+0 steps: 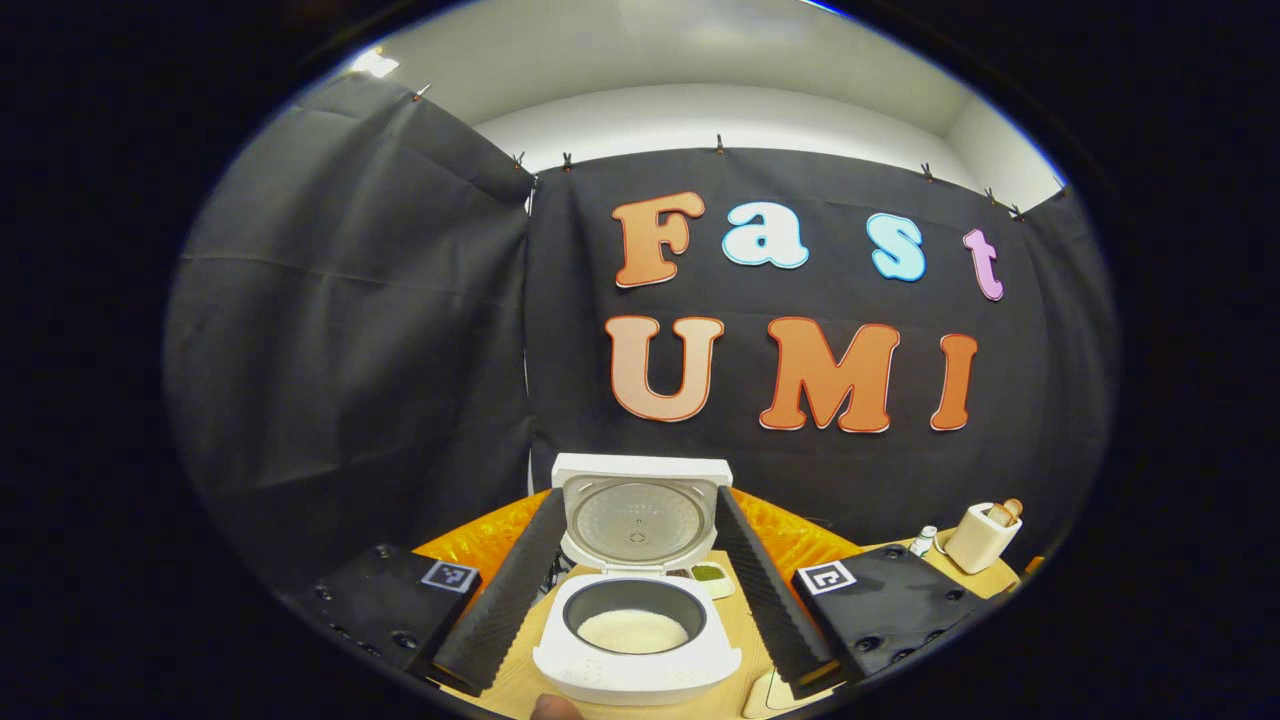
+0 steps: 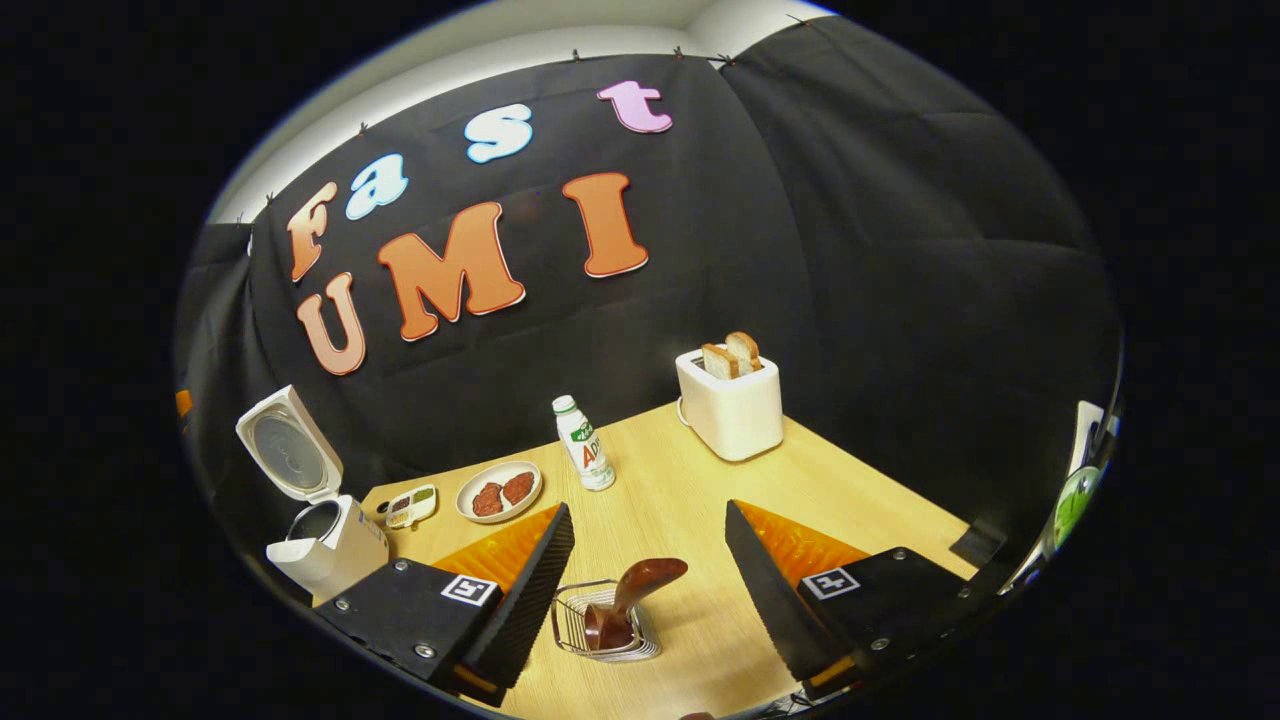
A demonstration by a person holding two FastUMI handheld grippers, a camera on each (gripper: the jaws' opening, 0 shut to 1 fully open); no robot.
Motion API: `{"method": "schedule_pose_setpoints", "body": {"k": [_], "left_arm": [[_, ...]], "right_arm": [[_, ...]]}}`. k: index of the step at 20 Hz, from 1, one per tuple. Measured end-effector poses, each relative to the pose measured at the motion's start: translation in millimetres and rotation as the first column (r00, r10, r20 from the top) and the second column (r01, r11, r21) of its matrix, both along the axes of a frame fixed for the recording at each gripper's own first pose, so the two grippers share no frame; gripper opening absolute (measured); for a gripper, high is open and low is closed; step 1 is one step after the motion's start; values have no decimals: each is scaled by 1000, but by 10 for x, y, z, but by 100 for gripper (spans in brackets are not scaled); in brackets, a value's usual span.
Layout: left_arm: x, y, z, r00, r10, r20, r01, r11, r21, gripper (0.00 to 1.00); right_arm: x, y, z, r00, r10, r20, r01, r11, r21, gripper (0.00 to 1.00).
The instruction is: Close the left gripper, press the button to open the rice cooker; take a wooden spoon from the chopstick holder with the right hand, scoop a spoonful of rice and pour it into the rice cooker, then put the wooden spoon back into the chopstick holder.
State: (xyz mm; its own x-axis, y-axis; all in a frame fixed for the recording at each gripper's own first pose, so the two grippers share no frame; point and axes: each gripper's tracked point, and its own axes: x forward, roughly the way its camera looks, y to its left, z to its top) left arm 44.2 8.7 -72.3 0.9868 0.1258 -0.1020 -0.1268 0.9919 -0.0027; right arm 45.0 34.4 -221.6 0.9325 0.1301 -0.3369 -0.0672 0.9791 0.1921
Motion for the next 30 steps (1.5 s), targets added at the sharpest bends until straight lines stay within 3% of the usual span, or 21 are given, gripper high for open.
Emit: {"method": "schedule_pose_setpoints", "body": {"k": [10, 16, 17, 20, 21, 22, 25, 30], "left_arm": [[-81, 117, -32, 999, 34, -2, -34, 999, 13, 100], [-70, 258, -81, 998, 60, -11, -59, 997, 46, 100], [-58, 257, -120, 998, 56, -24, -55, 998, 38, 100], [-18, 293, -152, 998, 54, -33, -52, 998, 44, 100], [2, 315, -143, 998, 55, -30, -54, 997, 48, 100], [17, 304, -131, 998, 51, -27, -50, 998, 48, 100], [64, 268, -128, 999, 32, -16, -31, 999, 43, 100], [126, 224, -147, 1000, -14, -4, 15, 1000, 14, 100]], "right_arm": [[129, 140, -536, 989, 32, -144, -7, 986, 167, 93], [154, 255, -599, 981, 56, -184, -17, 979, 204, 61], [156, 270, -597, 979, 64, -195, -19, 974, 225, 52], [138, 368, -573, 974, 80, -210, -8, 947, 322, 39], [159, 385, -555, 976, 71, -204, 2, 942, 335, 28], [162, 434, -564, 976, 73, -207, 3, 939, 344, 28], [154, 535, -531, 975, 71, -210, -1, 948, 318, 17], [95, 568, -249, 983, 34, -181, 18, 961, 277, 16]]}}
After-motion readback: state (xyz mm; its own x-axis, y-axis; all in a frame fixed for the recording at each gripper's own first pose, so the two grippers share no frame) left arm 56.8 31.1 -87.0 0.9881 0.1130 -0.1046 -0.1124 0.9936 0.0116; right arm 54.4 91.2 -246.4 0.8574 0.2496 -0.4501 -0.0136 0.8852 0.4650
